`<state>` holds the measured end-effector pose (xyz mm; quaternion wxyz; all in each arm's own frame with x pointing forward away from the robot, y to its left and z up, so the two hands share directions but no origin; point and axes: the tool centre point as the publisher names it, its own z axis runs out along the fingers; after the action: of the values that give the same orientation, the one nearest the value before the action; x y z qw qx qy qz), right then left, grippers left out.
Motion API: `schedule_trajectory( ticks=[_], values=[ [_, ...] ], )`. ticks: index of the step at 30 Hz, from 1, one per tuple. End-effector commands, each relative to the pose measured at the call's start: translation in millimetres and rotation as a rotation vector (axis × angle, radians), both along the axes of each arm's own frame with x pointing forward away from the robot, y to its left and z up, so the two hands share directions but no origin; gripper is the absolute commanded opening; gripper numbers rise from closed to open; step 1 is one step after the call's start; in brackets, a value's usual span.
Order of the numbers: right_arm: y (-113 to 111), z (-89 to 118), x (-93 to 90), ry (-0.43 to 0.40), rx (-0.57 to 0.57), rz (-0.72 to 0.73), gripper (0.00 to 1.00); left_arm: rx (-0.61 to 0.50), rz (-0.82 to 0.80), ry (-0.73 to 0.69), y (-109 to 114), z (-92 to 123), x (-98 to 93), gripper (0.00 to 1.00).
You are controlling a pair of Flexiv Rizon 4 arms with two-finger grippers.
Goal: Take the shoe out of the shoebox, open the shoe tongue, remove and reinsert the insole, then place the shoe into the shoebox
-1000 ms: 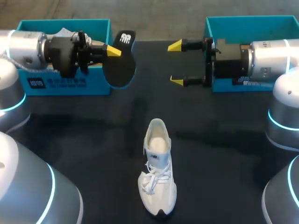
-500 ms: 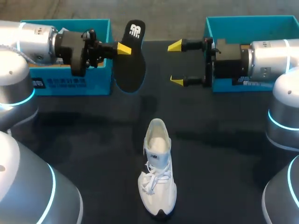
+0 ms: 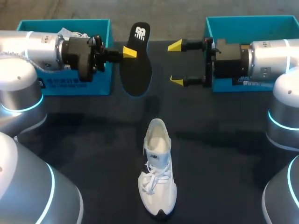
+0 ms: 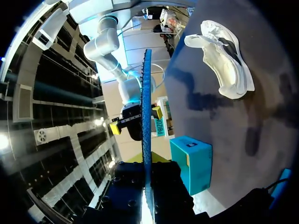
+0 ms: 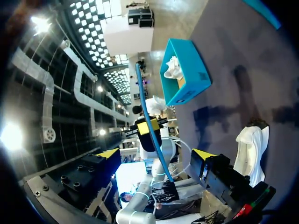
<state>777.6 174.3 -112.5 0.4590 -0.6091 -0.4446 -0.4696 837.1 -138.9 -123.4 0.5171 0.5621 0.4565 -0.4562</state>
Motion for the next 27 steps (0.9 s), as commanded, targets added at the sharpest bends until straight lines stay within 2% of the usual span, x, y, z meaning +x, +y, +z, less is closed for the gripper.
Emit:
schedule_trajectory(
  ticks=[1, 3, 8, 13, 20, 27],
  values=[
    [2, -1, -0.2, -0.001, 0.002, -0.003, 1.0, -0.001, 0.001, -0.002, -1, 0, 0.1, 0.0],
    [2, -1, -0.2, -0.001, 0.002, -0.003, 1.0, -0.001, 0.001, -0.002, -1, 0, 0.1, 0.0],
    [12, 9, -3.8, -0.1, -0.103, 0.01, 1.0, -0.001, 0.001, -0.002, -1, 0, 0.1, 0.0],
    [19, 8, -5.4, -0.147, -0.142, 0.0, 1.0, -0.001, 0.001, -0.002, -1, 0, 0.1, 0.0],
    [32, -1, 1.2, -0.199, -0.132, 0.054, 1.0, -0.001, 0.001, -0.002, -1, 0, 0.1, 0.0],
    [32, -1, 1.2, -0.199, -0.132, 0.054, 1.0, -0.001, 0.001, -0.002, -1, 0, 0.1, 0.0]
  ],
)
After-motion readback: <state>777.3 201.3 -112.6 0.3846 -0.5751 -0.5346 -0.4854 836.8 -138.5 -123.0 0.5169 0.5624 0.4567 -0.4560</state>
